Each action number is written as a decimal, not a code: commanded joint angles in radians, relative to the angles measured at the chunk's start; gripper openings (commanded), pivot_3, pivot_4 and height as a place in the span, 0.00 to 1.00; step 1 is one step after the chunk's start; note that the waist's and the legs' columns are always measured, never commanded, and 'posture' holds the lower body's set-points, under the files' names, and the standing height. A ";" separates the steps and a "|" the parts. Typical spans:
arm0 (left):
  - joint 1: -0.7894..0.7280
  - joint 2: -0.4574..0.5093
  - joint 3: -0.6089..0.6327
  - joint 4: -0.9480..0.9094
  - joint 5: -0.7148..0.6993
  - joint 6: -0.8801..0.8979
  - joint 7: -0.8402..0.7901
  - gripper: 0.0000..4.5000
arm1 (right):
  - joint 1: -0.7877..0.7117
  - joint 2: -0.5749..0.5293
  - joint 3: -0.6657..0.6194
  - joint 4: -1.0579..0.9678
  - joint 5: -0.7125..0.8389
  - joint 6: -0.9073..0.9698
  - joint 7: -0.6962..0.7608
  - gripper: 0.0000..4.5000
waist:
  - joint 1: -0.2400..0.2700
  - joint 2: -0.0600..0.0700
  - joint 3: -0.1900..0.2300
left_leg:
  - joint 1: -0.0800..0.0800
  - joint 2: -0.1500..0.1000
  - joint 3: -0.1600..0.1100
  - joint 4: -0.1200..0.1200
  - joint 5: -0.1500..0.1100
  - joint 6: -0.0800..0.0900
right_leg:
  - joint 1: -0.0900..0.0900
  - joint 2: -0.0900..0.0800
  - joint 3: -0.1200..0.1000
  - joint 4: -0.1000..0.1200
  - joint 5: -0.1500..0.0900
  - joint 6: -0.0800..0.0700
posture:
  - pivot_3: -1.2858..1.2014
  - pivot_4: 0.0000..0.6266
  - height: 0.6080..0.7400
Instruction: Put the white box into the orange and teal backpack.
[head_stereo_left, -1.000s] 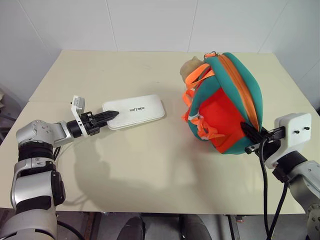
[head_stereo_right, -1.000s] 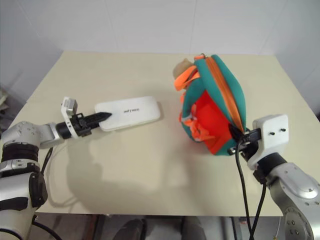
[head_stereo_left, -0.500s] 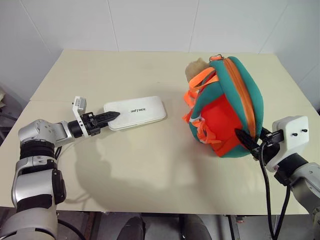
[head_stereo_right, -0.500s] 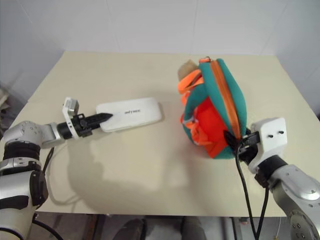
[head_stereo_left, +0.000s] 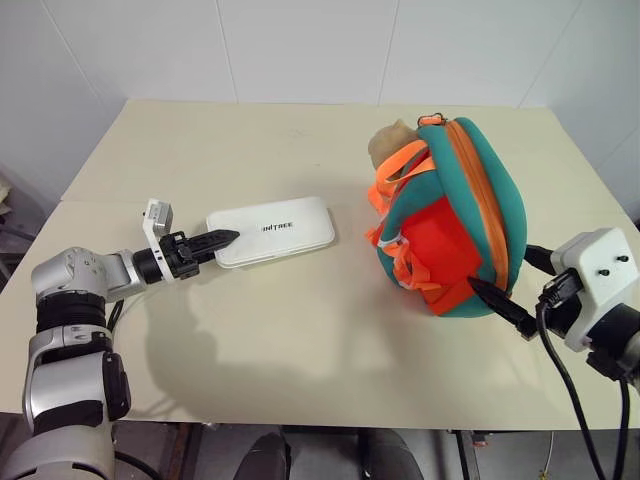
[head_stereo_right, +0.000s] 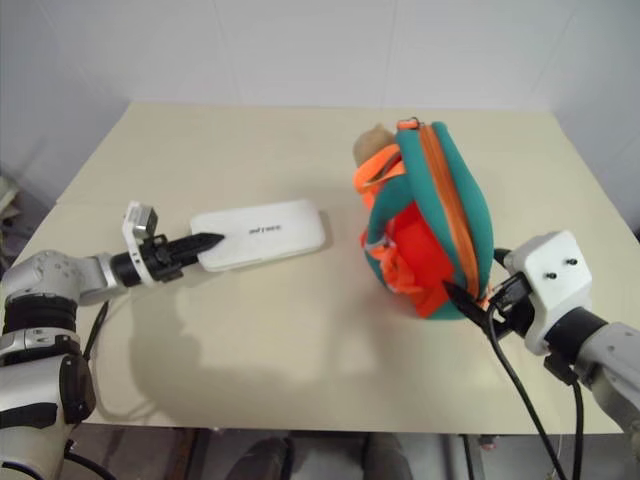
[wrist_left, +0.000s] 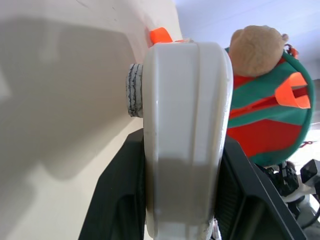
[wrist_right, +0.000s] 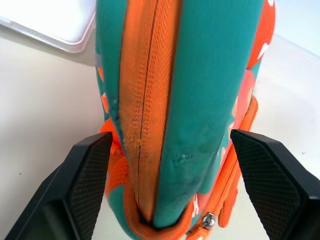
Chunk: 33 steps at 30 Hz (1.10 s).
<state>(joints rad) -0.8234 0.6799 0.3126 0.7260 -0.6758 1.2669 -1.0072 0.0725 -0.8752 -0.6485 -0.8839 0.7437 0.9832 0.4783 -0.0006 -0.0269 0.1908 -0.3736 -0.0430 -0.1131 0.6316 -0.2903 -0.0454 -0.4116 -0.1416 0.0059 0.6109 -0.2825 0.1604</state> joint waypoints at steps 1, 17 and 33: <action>0.028 -0.002 0.053 -0.098 -0.085 0.062 -0.033 0.29 | 0.025 -0.054 -0.076 -0.009 0.059 0.027 0.067 1.00 | 0.001 0.000 0.000 | 0.000 0.000 0.000 0.000 0.000 0.000 | 0.000 0.000 0.000 0.000 0.000 0.000 | 0.52 0.24 1.00; 0.120 -0.022 0.221 -0.264 -0.248 0.206 0.048 0.29 | 0.242 -0.207 -0.338 -0.056 0.172 0.159 0.303 1.00 | 0.007 -0.002 0.000 | 0.002 0.001 0.000 0.001 0.000 0.001 | 0.002 0.001 0.000 -0.004 0.001 -0.001 | 0.52 0.24 1.00; 0.121 -0.027 0.255 -0.281 -0.281 0.216 0.097 0.29 | 0.020 -0.069 0.058 -0.134 0.450 -0.017 -0.110 1.00 | 0.003 -0.005 -0.001 | 0.003 0.003 0.000 0.002 0.000 -0.001 | 0.003 0.001 0.000 -0.006 0.003 -0.003 | 0.52 0.24 1.00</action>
<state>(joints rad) -0.6939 0.6445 0.5322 0.4797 -0.9110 1.4760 -0.9097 0.1324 -0.9685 -0.6633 -1.0147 1.2207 1.0197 0.4476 0.0025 -0.0315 0.1902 -0.3715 -0.0400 -0.1129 0.6334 -0.2904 -0.0462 -0.4094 -0.1401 0.0055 0.6046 -0.2795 0.1568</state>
